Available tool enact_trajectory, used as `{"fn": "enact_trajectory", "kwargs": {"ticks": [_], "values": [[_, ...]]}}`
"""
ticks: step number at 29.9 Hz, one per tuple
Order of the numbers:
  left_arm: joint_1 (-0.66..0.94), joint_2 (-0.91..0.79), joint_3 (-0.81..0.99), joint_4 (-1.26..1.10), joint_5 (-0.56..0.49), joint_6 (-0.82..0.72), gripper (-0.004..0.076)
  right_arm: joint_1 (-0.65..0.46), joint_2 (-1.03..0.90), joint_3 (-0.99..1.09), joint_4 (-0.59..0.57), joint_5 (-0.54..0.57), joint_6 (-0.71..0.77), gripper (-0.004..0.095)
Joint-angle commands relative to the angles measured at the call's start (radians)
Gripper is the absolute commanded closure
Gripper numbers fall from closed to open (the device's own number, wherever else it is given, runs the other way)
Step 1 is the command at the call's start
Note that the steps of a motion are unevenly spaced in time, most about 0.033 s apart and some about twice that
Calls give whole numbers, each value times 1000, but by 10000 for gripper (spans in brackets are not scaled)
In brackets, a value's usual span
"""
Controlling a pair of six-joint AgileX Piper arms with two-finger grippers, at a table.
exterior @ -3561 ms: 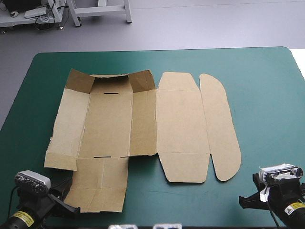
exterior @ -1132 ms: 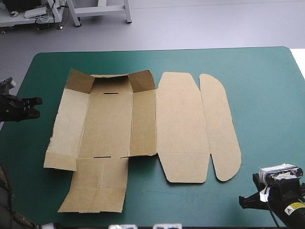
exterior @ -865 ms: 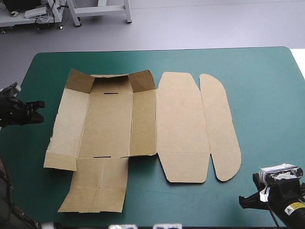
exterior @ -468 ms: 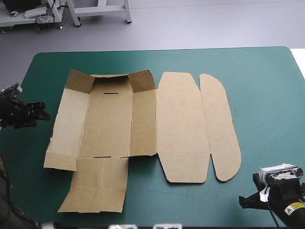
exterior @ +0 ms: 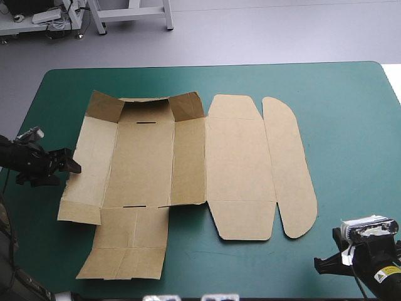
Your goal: Fold the box
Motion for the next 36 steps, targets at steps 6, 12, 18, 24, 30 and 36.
{"fn": "enact_trajectory", "kwargs": {"ticks": [6,12,18,24,30,36], "values": [[-104,-41,6,-90,84,36,196,0,9,-27,12,-64,-8,925],[-164,-26,16,-85,75,36,196,0,9,-27,12,-64,-8,925],[-177,1,16,-85,76,35,197,0,9,-27,12,-56,-8,926],[-177,30,16,-79,82,35,364,0,9,-27,12,-56,-8,926],[-179,44,16,-81,81,69,729,0,9,-27,12,-56,-7,926],[-179,44,7,-49,55,115,733,0,9,-27,12,-56,-5,926]]}}
